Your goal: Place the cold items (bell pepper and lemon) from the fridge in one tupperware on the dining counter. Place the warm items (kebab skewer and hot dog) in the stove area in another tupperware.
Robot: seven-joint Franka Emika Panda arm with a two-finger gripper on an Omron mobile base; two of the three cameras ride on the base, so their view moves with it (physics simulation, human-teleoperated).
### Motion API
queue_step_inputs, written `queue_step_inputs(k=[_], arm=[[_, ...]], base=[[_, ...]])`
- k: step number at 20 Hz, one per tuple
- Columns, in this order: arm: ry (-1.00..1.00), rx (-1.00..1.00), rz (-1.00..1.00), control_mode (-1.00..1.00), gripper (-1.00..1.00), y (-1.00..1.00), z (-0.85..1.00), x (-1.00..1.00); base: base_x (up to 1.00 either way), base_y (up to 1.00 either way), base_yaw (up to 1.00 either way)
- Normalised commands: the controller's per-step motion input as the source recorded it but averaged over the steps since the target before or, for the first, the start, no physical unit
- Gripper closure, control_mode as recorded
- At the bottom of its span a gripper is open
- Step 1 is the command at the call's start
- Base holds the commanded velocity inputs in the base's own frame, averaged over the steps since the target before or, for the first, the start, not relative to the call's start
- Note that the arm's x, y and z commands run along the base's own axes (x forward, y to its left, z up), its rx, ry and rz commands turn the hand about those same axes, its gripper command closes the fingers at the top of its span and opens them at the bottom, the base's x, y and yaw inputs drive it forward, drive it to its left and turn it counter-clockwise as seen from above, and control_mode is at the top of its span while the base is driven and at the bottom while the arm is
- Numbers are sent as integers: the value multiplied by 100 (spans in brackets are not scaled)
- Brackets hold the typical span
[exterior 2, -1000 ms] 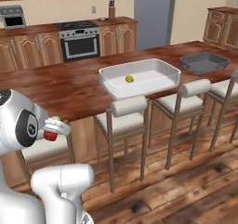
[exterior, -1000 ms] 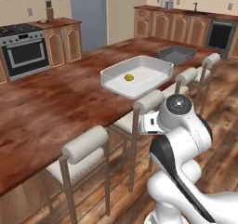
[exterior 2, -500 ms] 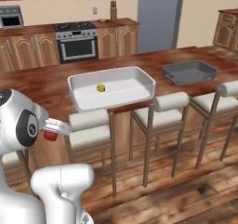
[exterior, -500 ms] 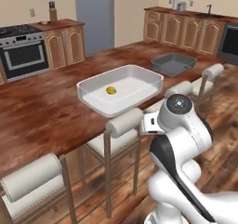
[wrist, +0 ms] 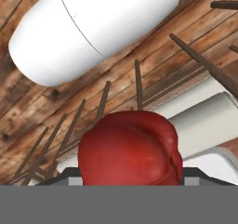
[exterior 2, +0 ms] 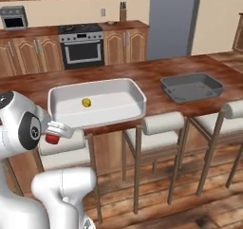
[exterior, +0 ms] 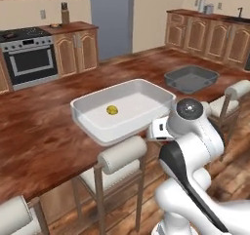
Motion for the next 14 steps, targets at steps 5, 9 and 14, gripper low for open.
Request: queue_step_inputs(k=[5,9,14], arm=[[0,0,0,100,100,0,0,0],[0,0,0,100,100,0,0,0],[0,0,0,100,100,0,0,0]], base=[[57,-27,19],[65,-54,19],[66,-4,13]])
